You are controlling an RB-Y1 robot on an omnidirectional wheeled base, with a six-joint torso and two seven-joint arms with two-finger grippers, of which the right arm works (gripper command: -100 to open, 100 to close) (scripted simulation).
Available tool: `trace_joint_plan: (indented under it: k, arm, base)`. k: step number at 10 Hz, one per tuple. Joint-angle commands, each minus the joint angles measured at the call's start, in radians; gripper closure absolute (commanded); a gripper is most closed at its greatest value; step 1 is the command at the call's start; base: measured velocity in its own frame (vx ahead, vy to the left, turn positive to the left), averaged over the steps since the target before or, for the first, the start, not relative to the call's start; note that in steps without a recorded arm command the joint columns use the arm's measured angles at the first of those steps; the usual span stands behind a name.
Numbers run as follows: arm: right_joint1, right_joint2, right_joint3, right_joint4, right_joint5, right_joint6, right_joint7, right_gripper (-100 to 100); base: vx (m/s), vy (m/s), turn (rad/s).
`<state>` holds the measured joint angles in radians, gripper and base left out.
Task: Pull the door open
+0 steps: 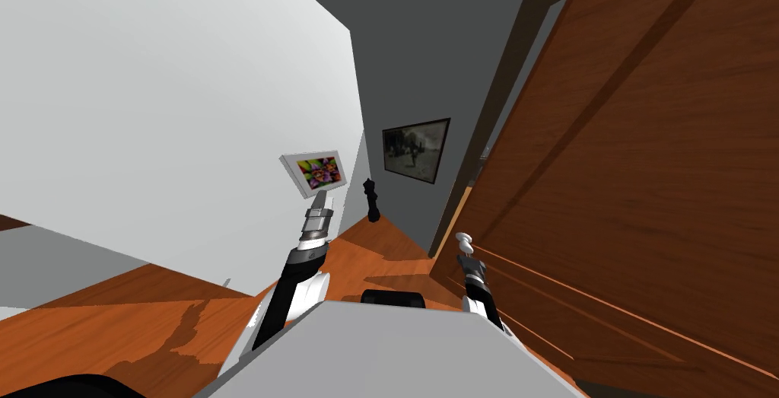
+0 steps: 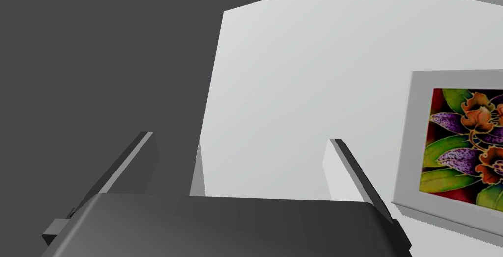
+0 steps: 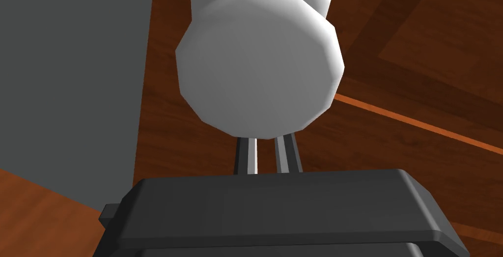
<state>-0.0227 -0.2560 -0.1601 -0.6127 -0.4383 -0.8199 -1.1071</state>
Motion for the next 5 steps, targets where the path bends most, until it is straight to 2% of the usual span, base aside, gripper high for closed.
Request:
trace_joint_plan:
  k: [1, 2, 5]
  arm:
    - [-0.016, -0.004, 0.000, -0.010, -0.010, -0.018, -0.046, 100]
    - [-0.016, -0.005, 0.002, -0.010, -0.017, -0.018, -0.073, 100]
    - [-0.016, -0.005, 0.002, -0.010, -0.017, -0.018, -0.077, 100]
  base:
    - [-0.026, -0.010, 0.061]
    - [-0.039, -0.010, 0.062]
    - [-0.010, -0.002, 0.012]
